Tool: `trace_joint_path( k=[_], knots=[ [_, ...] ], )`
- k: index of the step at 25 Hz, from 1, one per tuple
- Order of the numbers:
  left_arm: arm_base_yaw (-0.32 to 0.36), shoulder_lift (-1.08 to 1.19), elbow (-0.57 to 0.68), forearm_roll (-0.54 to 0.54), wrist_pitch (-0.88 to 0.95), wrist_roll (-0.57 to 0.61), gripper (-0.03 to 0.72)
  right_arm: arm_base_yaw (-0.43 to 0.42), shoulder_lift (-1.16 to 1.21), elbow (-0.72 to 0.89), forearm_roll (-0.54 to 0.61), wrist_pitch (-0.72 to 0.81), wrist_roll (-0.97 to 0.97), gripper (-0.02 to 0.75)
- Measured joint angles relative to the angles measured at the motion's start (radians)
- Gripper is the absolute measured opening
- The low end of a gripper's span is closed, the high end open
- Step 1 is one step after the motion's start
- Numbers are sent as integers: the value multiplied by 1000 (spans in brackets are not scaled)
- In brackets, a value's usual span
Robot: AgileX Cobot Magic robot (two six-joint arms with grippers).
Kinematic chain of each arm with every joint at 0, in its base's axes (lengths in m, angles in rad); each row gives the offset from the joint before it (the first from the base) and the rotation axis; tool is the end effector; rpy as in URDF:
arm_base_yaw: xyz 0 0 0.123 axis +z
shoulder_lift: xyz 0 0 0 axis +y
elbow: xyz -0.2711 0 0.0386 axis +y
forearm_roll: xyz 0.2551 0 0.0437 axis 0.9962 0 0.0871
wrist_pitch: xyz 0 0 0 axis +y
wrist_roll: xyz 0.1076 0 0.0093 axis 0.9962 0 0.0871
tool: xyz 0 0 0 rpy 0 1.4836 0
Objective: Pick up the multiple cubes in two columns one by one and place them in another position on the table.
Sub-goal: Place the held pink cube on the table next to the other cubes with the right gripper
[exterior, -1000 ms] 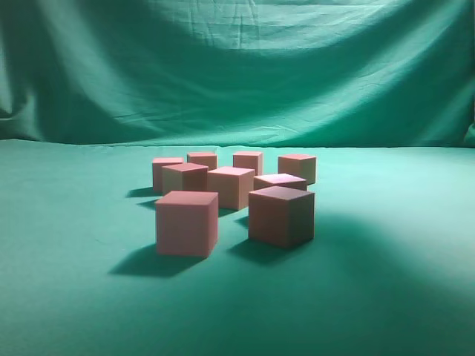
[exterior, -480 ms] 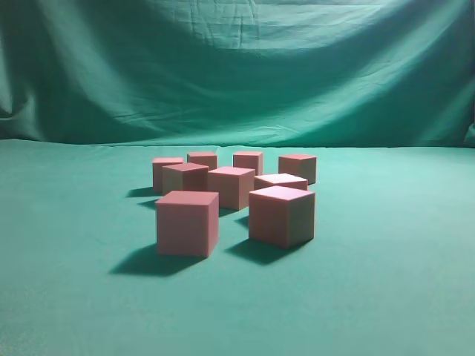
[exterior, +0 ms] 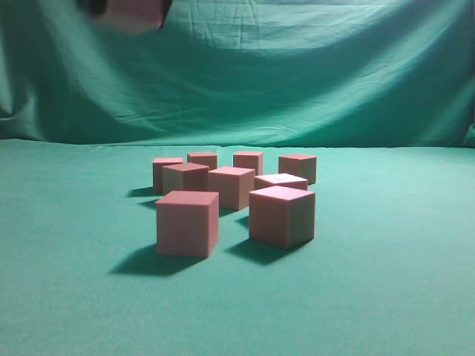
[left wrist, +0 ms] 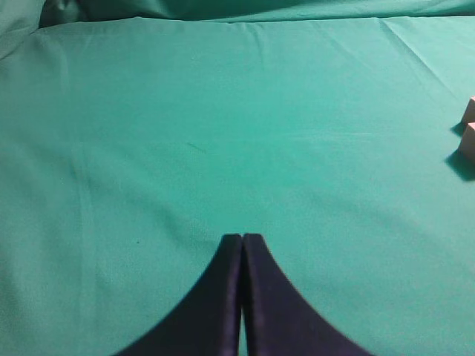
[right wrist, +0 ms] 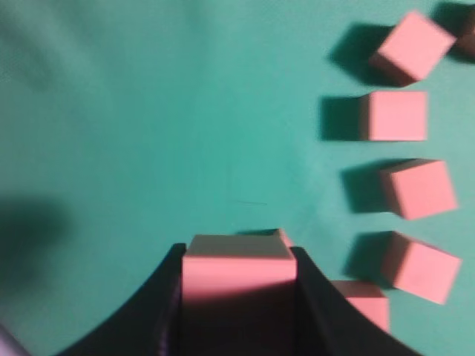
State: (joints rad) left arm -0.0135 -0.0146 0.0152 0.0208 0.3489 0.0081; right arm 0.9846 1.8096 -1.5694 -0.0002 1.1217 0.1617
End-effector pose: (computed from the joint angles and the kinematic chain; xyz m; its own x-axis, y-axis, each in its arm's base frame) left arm 0.0878 -0.0004 0.1731 -0.2589 0.0311 -0.9654 0.0138 0.9995 0.0285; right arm 0.2164 0.3259 0.2557 -0.6563 -0.6974 -0.2880 -0.7370 0.6742 0.0468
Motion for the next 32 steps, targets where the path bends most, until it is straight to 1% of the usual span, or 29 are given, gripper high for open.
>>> trace_joint_path(
  k=[4,19,32],
  knots=[
    [0,0,0,0,0,0,0,31,66,0,0,-14,8,261],
    [0,0,0,0,0,0,0,31,238,0,-92,-104,86,261],
    [0,0,0,0,0,0,0,31,294,0,-94,-136,88,261]
  ],
)
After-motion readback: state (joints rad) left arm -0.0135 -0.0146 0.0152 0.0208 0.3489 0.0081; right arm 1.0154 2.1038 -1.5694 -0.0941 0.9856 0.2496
